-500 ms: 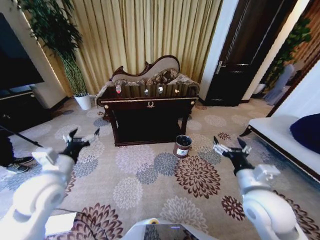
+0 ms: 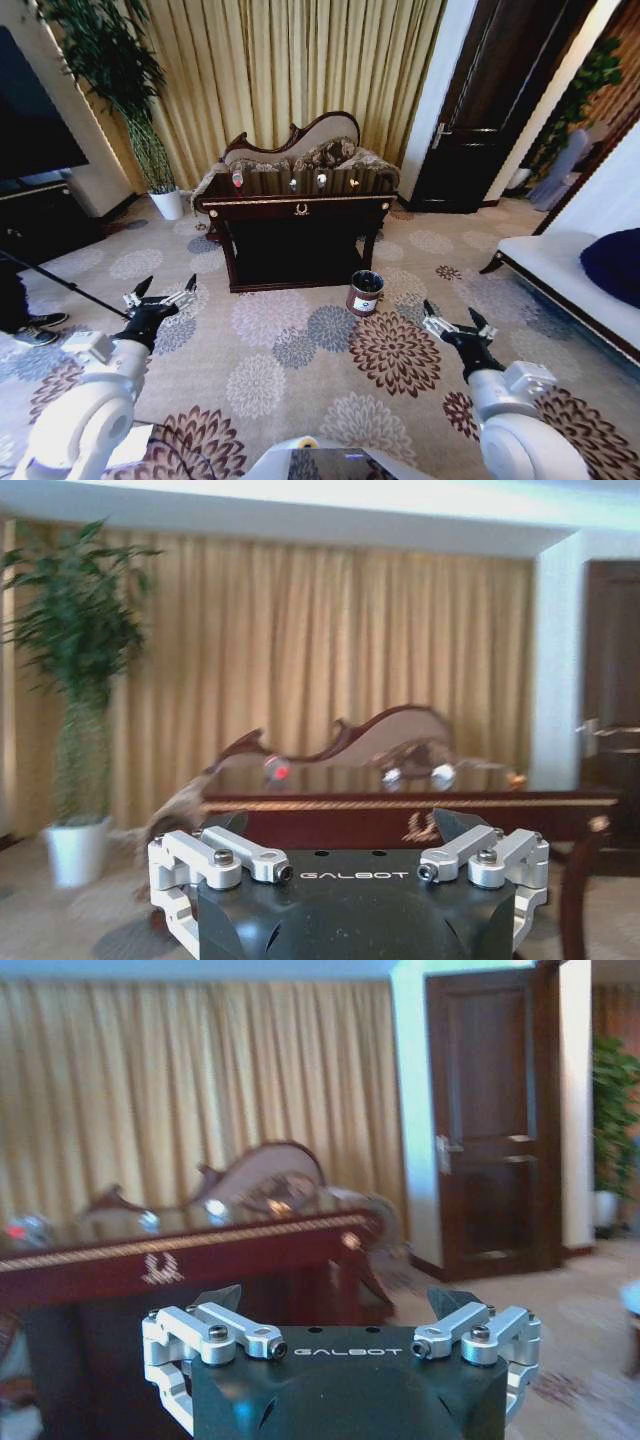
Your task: Move to the front of the table and place the trash on the table into the trash bin.
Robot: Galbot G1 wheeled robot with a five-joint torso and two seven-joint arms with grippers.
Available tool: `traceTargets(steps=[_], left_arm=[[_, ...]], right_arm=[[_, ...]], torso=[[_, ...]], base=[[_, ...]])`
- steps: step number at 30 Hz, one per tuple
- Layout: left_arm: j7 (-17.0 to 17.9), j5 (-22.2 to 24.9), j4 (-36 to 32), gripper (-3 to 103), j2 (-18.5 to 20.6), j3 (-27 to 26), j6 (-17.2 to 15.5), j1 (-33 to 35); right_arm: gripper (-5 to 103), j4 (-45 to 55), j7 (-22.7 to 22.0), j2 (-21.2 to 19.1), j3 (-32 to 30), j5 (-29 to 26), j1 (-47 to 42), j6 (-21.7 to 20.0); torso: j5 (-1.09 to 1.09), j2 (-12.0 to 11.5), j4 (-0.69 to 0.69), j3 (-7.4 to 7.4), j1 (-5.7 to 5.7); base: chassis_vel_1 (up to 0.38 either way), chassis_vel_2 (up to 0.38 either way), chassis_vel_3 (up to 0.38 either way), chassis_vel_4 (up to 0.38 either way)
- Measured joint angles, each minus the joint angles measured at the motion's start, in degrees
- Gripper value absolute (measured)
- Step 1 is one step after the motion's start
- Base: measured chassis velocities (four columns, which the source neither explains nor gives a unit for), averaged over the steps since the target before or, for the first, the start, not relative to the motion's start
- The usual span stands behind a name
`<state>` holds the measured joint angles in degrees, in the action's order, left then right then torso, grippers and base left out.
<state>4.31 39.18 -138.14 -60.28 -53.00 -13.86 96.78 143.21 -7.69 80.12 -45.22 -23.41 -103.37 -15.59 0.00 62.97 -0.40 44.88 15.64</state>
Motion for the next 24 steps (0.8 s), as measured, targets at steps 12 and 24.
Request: traceTargets(steps=[12, 24], left_arm=[[-2.52, 2.22, 1.09, 100, 1.62, -1.22, 0.82, -0.19], [-2.38, 0.73, 1.09, 100, 0.40, -0.71, 0.40, 0.19]], right_arm=[[100, -1.04, 9.79, -1.67, -0.89, 0.68, 1.70, 3.82], [100, -2.00, 12.52, -2.18, -1.00, 1.15, 2.37, 3.15]], torso=[[0.00, -0.01, 0.00, 0.00, 0.00], [0.00, -0.01, -0.01, 0.00, 0.01]], base=[[0.000, 0.000, 0.000, 0.000], [-0.004, 0.002, 0.001, -0.002]])
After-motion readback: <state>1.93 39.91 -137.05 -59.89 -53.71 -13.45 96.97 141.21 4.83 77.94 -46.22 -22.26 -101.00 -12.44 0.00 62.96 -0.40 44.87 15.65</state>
